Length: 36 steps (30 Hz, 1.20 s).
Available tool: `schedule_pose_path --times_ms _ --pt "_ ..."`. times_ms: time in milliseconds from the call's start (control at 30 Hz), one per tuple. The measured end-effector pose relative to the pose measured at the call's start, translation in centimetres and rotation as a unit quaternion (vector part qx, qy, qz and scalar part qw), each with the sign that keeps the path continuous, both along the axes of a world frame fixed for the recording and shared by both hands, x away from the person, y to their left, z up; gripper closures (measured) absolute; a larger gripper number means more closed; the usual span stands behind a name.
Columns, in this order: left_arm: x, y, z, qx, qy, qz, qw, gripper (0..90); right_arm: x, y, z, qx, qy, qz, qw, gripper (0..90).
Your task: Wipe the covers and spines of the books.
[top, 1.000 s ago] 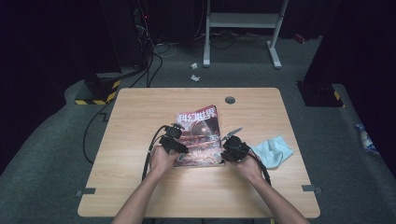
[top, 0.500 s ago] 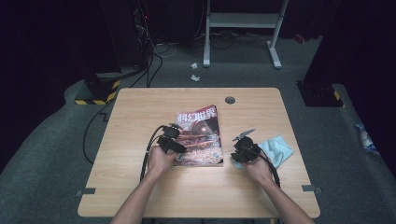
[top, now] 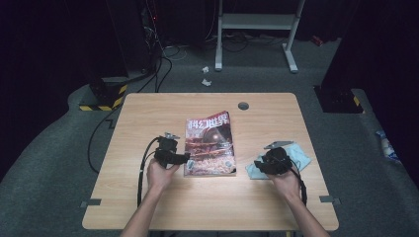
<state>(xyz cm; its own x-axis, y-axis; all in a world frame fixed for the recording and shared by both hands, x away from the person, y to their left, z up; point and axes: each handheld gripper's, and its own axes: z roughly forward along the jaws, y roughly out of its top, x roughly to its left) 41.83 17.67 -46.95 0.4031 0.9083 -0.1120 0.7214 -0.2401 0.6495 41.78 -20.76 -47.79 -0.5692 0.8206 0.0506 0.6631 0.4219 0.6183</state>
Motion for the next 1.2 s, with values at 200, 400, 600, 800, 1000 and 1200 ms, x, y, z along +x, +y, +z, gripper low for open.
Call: schedule_pose_path --times_ms 200,400,600,800,1000,1200 --pt "-1.5 1.2 -0.1 -0.012 -0.018 0.012 0.9997 36.0 -1.0 -2.1 0.1 0.017 -0.016 -0.021 0.9995 55.2" --pt "-2.7 2.3 -0.6 -0.02 -0.023 0.022 0.9993 35.7 -1.9 -3.9 0.0 0.037 -0.023 -0.041 0.9982 54.1" --pt "-3.8 3.2 -1.2 -0.03 -0.03 0.03 0.9987 35.4 -2.8 -5.1 -0.5 0.046 -0.022 -0.053 0.9973 53.1" --pt "-5.0 4.1 -1.9 -0.042 -0.041 0.04 0.9975 34.8 -3.8 -6.0 -1.1 0.05 -0.026 -0.061 0.9966 52.5" --pt "-6.0 4.6 -2.6 -0.038 -0.05 0.043 0.9971 34.2 -5.1 -6.8 -1.6 0.051 -0.041 -0.068 0.9955 52.4" --pt "-7.0 4.9 -3.4 -0.03 -0.063 0.051 0.9963 33.8 -6.7 -7.7 -2.6 0.048 -0.054 -0.081 0.9941 48.5"
